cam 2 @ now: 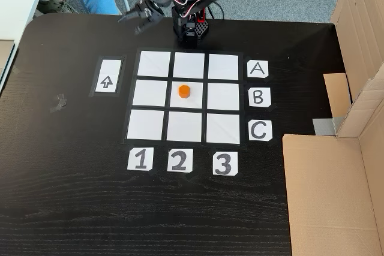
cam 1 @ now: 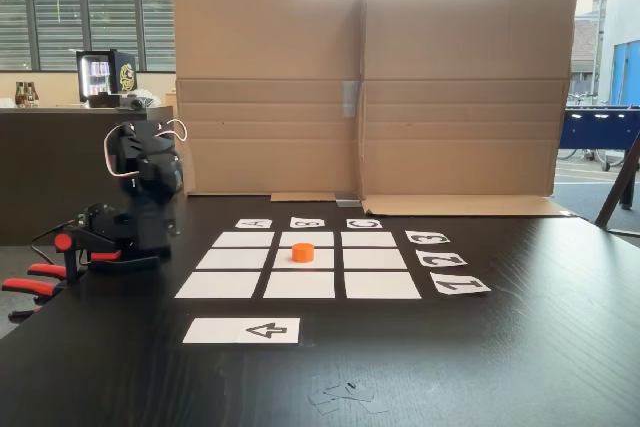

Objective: Pick up the round, orange token and place it in the grid on square B2.

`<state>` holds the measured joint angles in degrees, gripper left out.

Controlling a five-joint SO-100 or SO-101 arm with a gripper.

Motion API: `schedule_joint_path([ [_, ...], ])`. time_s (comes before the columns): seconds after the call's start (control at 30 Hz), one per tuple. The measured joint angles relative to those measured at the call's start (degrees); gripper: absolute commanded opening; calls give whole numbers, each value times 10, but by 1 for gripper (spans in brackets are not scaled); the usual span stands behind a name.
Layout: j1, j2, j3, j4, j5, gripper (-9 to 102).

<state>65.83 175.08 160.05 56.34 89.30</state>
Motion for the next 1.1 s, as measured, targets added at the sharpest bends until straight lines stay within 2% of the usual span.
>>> schedule_joint_path([
  [0.13,129,56,33,0,0,-1],
  [0.23,203,99,50,31,0,-1],
  [0.4,272,149,62,57,0,-1],
  [0.53,306,153,98,37,-4,-1],
  [1.1,324,152,99,32,1,-1],
])
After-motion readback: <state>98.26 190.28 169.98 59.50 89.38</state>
